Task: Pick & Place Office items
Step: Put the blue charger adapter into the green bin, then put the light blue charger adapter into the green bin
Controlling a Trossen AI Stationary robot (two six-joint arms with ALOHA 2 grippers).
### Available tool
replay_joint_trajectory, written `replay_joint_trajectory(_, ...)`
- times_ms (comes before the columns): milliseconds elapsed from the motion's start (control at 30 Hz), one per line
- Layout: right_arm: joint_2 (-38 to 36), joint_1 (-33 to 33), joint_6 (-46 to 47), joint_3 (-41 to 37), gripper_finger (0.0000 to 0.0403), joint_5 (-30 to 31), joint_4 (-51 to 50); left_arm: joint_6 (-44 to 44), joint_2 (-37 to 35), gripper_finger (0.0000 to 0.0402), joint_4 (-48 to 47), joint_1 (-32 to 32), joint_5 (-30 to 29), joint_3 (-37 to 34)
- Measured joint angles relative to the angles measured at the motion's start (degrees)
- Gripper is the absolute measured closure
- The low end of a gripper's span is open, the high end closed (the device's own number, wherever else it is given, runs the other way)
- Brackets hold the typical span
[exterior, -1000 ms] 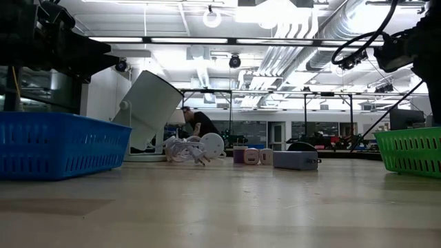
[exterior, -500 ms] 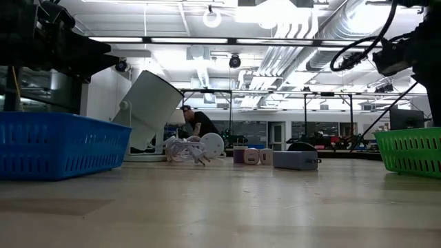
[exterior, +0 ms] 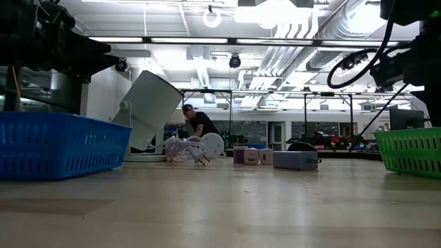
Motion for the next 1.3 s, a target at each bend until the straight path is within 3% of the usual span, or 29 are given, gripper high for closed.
replay_joint_trajectory(467,0.0,0.0,0.0,0.0,0.0285,0.0,0.2,0.0,0.0,0.0189,0.0,0.0,0.0,0.0)
replay_joint_trajectory(833,0.0,0.0,0.0,0.0,0.0259,0.0,0.2,0.0,0.0,0.0189,0.0,0.0,0.0,0.0)
replay_joint_trajectory(1300,0.0,0.0,0.0,0.0,0.0264,0.0,0.3,0.0,0.0,0.0189,0.0,0.0,0.0,0.0)
